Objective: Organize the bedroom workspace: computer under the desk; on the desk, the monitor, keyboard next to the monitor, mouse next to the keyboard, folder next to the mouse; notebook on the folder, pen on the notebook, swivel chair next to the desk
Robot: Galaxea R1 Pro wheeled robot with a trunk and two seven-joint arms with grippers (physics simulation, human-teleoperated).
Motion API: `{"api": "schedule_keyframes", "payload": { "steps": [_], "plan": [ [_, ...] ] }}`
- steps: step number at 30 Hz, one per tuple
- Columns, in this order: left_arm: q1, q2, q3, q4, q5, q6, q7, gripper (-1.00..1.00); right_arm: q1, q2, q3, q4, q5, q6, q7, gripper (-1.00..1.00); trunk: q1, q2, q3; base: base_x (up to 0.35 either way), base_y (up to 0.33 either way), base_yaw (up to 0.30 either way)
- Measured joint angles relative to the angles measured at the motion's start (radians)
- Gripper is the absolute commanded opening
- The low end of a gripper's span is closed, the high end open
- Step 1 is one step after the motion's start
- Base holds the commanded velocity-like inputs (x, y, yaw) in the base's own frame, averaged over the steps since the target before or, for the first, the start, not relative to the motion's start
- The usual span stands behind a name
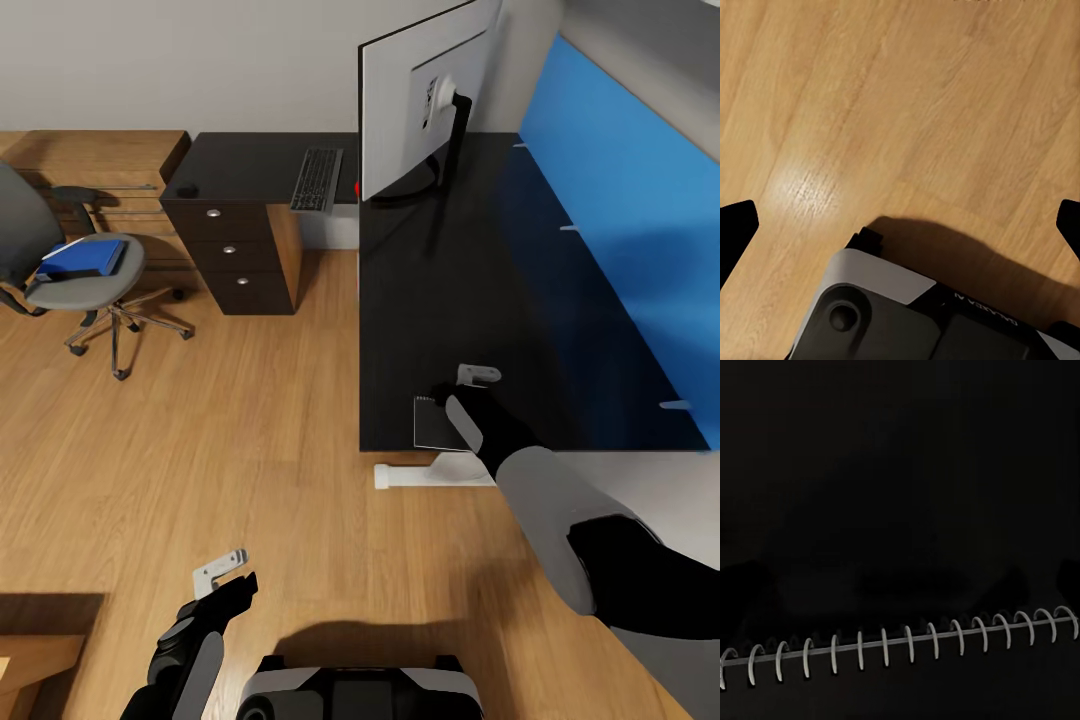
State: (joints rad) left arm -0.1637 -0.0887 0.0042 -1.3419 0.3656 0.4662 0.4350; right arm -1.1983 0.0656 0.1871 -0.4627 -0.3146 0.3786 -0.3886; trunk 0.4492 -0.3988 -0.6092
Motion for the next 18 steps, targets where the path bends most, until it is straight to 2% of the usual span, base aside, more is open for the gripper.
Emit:
{"api": "schedule_keyframes", "payload": {
  "steps": [18],
  "plan": [
    [0.000,-0.001,-0.001,0.000,0.000,0.000,0.000,1.00,0.000,0.000,0.001,0.008,-0.008,-0.024,0.000,1.00,0.000,0.000,0.000,-0.019,0.000,0.000]
  ]
}}
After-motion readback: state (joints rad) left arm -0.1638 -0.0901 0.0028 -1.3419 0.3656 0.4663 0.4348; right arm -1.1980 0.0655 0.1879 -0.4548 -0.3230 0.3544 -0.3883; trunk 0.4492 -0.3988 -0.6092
